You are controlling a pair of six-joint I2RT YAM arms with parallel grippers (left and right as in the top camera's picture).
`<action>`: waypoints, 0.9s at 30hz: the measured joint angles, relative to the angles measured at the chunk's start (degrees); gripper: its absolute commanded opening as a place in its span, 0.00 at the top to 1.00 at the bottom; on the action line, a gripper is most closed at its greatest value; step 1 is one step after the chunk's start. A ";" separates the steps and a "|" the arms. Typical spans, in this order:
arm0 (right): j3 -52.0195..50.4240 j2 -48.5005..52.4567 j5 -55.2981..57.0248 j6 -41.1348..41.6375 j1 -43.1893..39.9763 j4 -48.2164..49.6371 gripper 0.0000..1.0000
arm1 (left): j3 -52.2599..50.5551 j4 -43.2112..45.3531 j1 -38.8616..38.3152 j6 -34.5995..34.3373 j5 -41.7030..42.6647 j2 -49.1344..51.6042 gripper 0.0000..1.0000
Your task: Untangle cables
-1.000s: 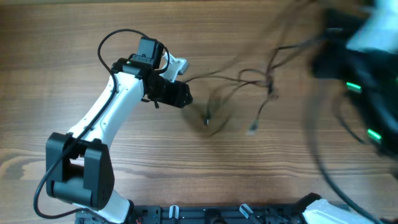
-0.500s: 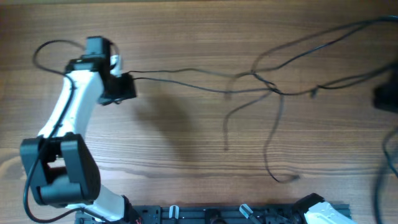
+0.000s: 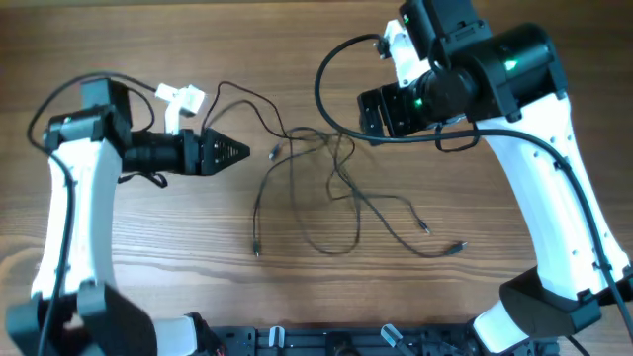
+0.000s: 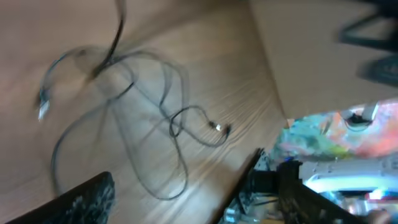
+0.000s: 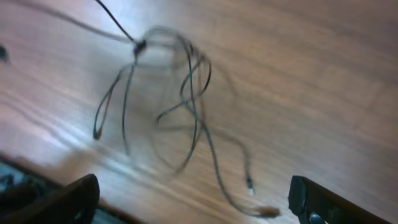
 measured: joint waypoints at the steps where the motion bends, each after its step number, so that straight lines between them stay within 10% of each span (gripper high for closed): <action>1: -1.42 0.00 -2.12 -1.53 0.00 0.09 0.00 | 0.09 2.36 0.00 0.92 0.26 -1.55 0.00; 11: -23.91 0.72 -13.53 -11.72 6.56 7.91 0.00 | 0.33 -4.98 -0.09 -30.93 -32.96 -3.96 0.00; 27: -45.59 0.83 -1.79 2.67 15.13 55.60 0.10 | 0.33 -5.14 -0.68 -35.85 -38.12 -3.93 0.00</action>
